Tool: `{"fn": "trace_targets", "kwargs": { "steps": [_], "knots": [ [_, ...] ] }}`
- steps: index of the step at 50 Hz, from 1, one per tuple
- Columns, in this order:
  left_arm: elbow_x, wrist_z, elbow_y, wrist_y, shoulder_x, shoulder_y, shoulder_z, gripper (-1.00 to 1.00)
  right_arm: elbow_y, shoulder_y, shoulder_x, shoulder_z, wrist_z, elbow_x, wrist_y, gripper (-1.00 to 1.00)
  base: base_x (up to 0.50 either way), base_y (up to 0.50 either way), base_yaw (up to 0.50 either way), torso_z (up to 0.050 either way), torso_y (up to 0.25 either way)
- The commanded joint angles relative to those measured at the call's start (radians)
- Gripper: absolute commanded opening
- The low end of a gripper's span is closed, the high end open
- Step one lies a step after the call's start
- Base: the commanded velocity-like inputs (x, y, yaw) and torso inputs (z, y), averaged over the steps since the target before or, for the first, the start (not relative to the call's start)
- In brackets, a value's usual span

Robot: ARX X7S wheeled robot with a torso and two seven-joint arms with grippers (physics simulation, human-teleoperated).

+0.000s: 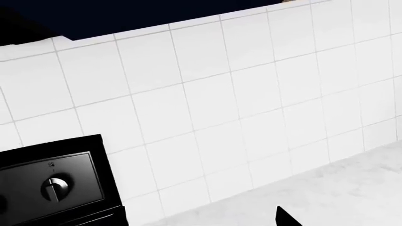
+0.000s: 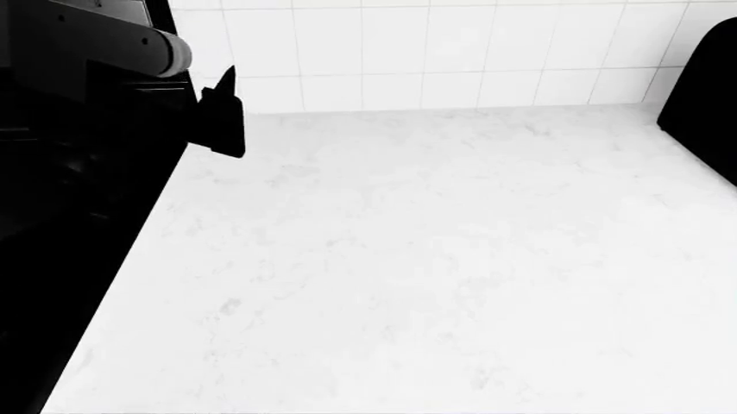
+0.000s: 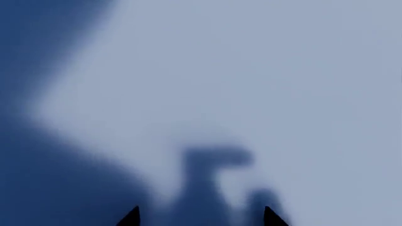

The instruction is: Pick the brussel sprout, carrot from the counter and place them in the cabinet. Then close the cabinet.

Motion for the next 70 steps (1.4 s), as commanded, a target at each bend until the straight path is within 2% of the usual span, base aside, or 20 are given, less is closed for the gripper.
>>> {"fn": "trace_targets", "kwargs": {
  "steps": [1,13,53,59,70],
  "knots": [
    [-0.030,-0.009,0.011,0.038,-0.004,0.026,-0.052,1.00,0.089,0.000,-0.004,-0.189,-0.025,0.229,0.027,1.00,0.00,0.00,0.00,0.000,-0.012],
    [0.002,0.004,0.046,0.092,-0.017,0.057,-0.062,1.00,0.076,0.000,-0.004,-0.137,-0.049,0.183,0.020,1.00,0.00,0.00,0.00,0.000,-0.016],
    [0.037,0.026,0.043,0.143,-0.026,0.092,-0.059,1.00,0.066,0.000,-0.004,-0.072,-0.057,0.128,0.026,1.00,0.00,0.00,0.00,0.000,-0.140],
    [0.015,0.012,0.032,0.143,-0.021,0.096,-0.078,1.00,0.071,0.000,-0.004,-0.064,-0.058,0.125,0.025,1.00,0.00,0.00,0.00,0.000,0.012],
    [-0.003,0.003,0.038,0.132,-0.021,0.088,-0.082,1.00,0.070,0.000,-0.004,0.000,-0.070,0.063,0.037,1.00,0.00,0.00,0.00,0.000,0.248]
  ]
}}
